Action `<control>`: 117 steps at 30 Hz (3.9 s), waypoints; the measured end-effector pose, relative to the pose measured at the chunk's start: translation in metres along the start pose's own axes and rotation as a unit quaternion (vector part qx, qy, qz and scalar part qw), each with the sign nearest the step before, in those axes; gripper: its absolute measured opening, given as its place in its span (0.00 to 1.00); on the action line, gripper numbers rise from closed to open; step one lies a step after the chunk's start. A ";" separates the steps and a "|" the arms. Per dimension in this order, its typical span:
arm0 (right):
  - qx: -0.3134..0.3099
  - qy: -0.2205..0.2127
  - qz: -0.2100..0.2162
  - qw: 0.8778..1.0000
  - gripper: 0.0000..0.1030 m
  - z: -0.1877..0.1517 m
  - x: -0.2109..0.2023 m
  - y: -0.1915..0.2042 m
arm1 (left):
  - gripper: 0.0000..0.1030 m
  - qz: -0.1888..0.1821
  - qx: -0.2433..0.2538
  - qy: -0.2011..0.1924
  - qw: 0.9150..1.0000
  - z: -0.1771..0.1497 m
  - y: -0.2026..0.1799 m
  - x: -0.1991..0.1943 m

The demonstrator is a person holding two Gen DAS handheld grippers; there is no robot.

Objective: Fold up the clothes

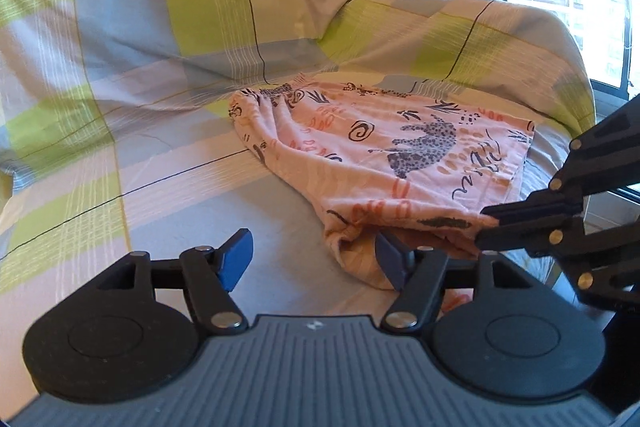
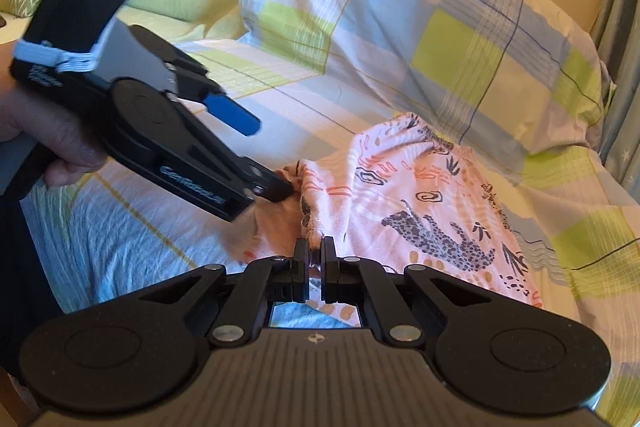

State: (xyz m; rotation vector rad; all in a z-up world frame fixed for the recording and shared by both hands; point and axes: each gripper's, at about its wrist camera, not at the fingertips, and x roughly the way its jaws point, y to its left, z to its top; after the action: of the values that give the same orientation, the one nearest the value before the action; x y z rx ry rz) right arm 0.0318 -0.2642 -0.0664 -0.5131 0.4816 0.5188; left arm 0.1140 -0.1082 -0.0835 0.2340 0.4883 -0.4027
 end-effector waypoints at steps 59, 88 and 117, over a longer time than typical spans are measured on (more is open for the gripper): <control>-0.002 -0.007 0.066 0.998 0.34 0.000 0.020 0.007 | 0.70 0.048 -0.054 0.003 0.997 -0.001 0.047 -0.009; -0.134 0.011 0.019 0.991 0.12 -0.010 0.023 0.040 | 0.70 0.013 -0.012 -0.015 1.000 0.010 0.034 -0.024; -0.043 0.001 0.015 0.999 0.40 -0.029 -0.015 0.002 | 0.72 -0.085 0.462 -0.007 0.883 -0.030 -0.059 -0.035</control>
State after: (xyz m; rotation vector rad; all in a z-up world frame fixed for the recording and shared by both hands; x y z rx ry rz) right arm 0.0107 -0.2842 -0.0808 -0.5902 0.4699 0.5700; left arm 0.0481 -0.1406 -0.0991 1.1203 0.2673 -0.7949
